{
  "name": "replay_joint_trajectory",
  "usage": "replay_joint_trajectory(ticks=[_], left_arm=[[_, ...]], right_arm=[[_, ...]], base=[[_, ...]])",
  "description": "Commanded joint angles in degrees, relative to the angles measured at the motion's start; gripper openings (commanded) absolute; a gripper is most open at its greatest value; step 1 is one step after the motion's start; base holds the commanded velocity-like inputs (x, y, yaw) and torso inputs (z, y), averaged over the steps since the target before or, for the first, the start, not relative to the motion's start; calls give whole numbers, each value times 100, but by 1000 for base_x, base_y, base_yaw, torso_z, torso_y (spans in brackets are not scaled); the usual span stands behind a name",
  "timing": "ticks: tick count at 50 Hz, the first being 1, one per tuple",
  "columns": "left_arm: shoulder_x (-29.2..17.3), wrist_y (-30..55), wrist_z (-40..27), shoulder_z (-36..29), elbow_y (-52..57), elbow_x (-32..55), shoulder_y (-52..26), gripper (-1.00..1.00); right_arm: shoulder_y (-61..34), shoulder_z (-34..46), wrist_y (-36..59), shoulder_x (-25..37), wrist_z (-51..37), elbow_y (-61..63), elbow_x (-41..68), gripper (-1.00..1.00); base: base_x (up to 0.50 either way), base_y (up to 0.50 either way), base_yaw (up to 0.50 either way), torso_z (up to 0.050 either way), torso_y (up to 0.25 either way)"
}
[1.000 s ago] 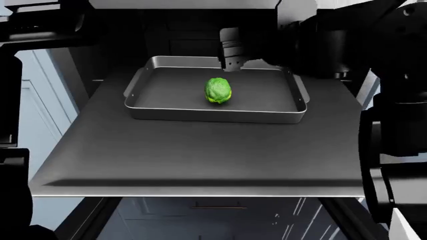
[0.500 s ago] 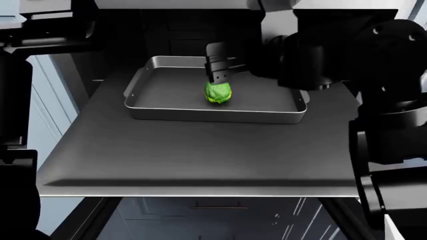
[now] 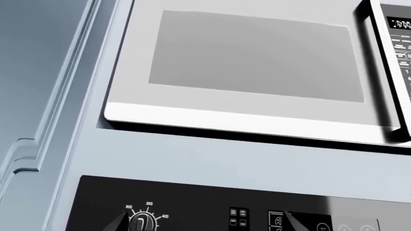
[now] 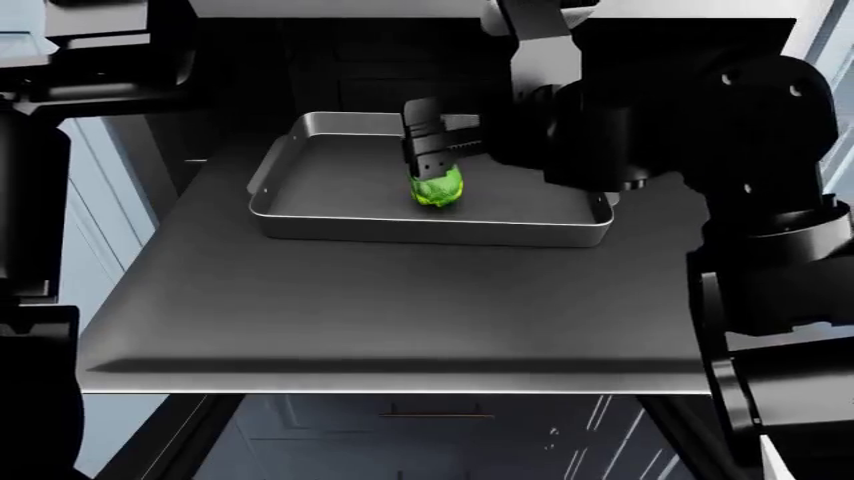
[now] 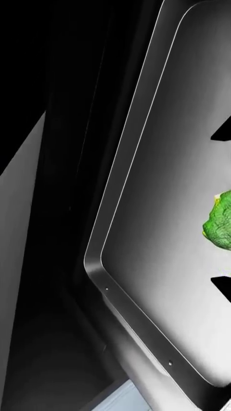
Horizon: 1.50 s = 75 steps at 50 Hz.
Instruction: Pick the broccoli from the top rack in the oven and place it on the plate on the counter.
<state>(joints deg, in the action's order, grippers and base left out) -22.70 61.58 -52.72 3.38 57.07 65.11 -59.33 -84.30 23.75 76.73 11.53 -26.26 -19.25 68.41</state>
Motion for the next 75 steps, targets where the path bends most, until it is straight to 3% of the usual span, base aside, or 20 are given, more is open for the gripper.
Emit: replay_joint_trajectory(ticks=[1,75], left_arm=[[-33,-90,-47,-77,-19,31,-1,100],[-288,-552,-317,-392,-25,264,53,100]], right_arm=[[111,104,-85,33,40,-10,-20,100],[564,544,-316,86,68,162,123,100]], base=[[0,0,0,0,0],[0,0,0,0,0]])
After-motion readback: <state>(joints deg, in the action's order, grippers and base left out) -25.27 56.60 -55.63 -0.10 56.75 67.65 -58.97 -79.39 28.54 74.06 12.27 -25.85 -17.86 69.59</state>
